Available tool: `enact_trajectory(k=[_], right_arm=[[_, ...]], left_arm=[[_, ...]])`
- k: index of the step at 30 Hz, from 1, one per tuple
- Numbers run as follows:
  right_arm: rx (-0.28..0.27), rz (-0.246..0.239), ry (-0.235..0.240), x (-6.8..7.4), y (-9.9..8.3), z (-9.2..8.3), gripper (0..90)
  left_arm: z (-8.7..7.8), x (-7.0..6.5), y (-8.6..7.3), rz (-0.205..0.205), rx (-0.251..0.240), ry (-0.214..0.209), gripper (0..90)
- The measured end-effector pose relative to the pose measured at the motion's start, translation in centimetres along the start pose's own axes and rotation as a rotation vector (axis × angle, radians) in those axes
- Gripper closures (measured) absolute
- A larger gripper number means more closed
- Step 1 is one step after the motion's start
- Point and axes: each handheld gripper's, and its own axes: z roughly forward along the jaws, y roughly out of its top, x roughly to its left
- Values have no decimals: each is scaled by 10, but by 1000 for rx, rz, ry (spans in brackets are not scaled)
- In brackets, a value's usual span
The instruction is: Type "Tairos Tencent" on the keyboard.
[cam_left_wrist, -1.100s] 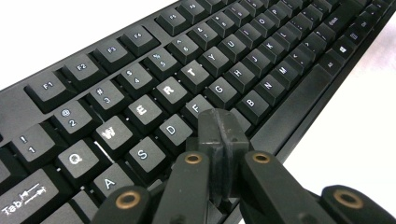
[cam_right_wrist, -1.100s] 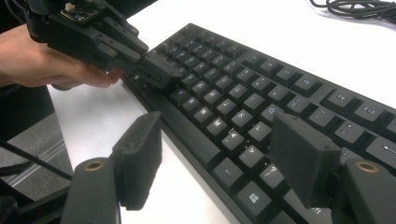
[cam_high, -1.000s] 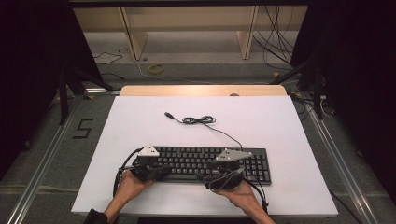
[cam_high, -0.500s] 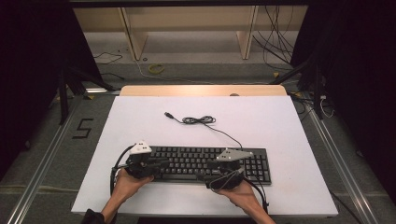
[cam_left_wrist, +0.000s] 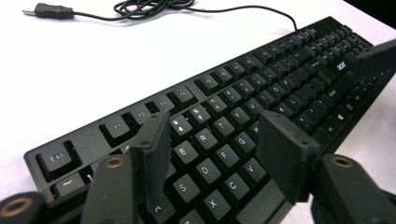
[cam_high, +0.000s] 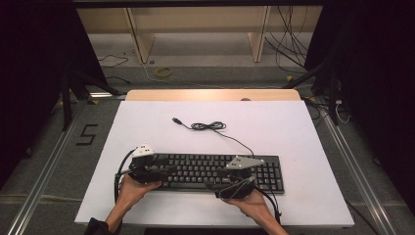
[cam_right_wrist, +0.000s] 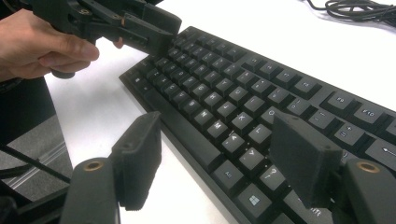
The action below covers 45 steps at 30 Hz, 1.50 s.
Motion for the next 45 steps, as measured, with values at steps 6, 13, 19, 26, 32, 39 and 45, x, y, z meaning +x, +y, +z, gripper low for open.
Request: enact_trajectory(k=[6,13,19,26,32,39,45], right_arm=[[-1,1,4,0,0,1,349],[0,5,2,0,0,1,346],[0,5,2,0,0,1,338],[-7,3,2,0,0,1,330],[-7,1,1,0,0,1,325],[-8,-2,1,1,0,1,321],[-8,-2,0,0,0,1,321]], left_arm=[[1,4,1,-22,2,15,383],[4,7,2,-37,14,20,382],[7,10,3,-39,34,23,425],[9,13,4,-43,67,10,601],[12,12,5,-17,100,9,749],[17,10,6,-2,131,10,844],[20,10,6,10,143,12,892]])
